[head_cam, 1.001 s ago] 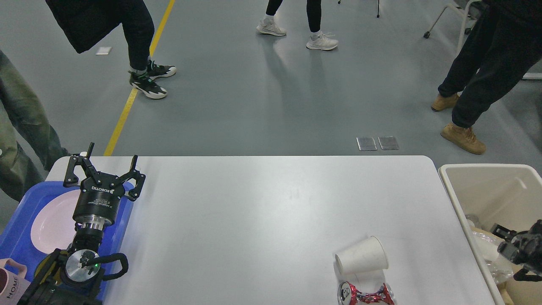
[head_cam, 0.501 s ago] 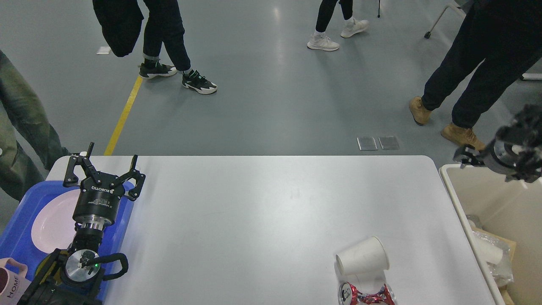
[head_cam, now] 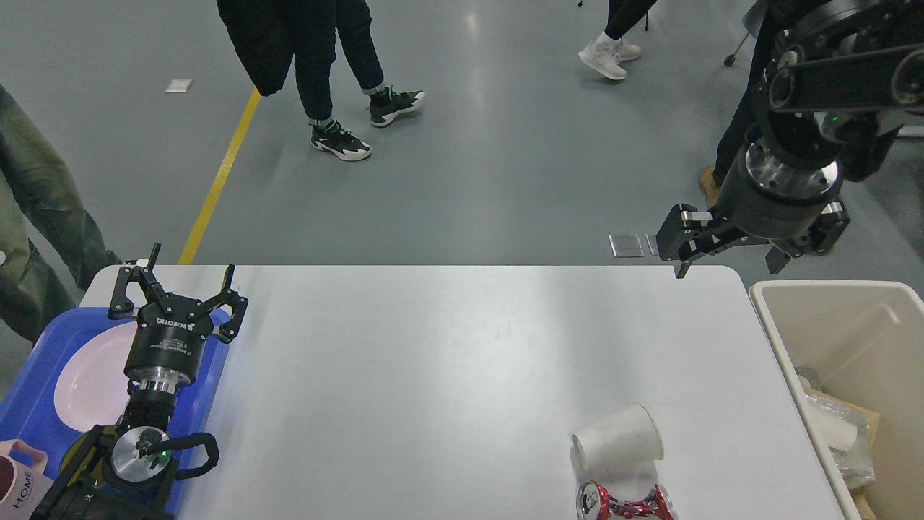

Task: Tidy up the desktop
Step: 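Raise the right gripper out of the bin toward the second white cup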

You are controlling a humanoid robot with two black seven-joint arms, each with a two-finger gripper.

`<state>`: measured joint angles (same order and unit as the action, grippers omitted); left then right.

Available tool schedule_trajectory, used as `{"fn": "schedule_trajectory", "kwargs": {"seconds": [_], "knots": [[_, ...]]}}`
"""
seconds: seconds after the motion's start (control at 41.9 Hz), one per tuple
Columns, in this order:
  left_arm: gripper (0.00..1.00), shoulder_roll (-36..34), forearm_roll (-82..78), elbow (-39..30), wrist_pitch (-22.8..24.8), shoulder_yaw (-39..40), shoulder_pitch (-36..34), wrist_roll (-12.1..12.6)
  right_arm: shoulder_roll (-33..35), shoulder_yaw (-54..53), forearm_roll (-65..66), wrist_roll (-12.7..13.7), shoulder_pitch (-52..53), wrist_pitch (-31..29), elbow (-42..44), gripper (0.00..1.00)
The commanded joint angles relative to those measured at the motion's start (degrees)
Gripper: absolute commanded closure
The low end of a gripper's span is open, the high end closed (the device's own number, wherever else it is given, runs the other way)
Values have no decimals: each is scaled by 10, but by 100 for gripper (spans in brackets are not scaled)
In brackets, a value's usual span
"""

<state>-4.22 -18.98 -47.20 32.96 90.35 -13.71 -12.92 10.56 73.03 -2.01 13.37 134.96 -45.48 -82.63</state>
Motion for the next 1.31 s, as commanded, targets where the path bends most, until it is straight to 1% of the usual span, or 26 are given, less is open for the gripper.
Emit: {"fn": "schedule_trajectory", "kwargs": {"seconds": [0.0, 0.095, 0.31, 0.572, 0.835, 1.049, 1.097, 1.168, 1.24, 1.264, 1.288], "knots": [[3, 0, 0, 0, 0, 0, 0, 0, 0, 3, 0, 0, 44, -57, -40, 0], [3, 0, 0, 0, 0, 0, 0, 0, 0, 3, 0, 0, 47, -54, -55, 0], [3, 0, 0, 0, 0, 0, 0, 0, 4, 3, 0, 0, 47, -45, -55, 0], [3, 0, 0, 0, 0, 0, 0, 0, 3, -1, -4, -1, 41, -20, -55, 0], [3, 0, 0, 0, 0, 0, -1, 0, -3, -34, -7, -1, 2, 2, -50, 0], [3, 0, 0, 0, 0, 0, -1, 0, -8, -48, -13, 0, -29, 53, -49, 0], [3, 0, 0, 0, 0, 0, -1, 0, -8, -47, -37, 0, -36, 75, -49, 2], [3, 0, 0, 0, 0, 0, -1, 0, -7, -41, -117, 3, -51, 119, -49, 1], [3, 0, 0, 0, 0, 0, -1, 0, -13, -39, -207, 14, -76, 164, -48, 1], [3, 0, 0, 0, 0, 0, -1, 0, -17, -40, -273, 31, -87, 192, -49, 1], [3, 0, 0, 0, 0, 0, -1, 0, -19, -40, -303, 45, -95, 206, -50, 1]]}}
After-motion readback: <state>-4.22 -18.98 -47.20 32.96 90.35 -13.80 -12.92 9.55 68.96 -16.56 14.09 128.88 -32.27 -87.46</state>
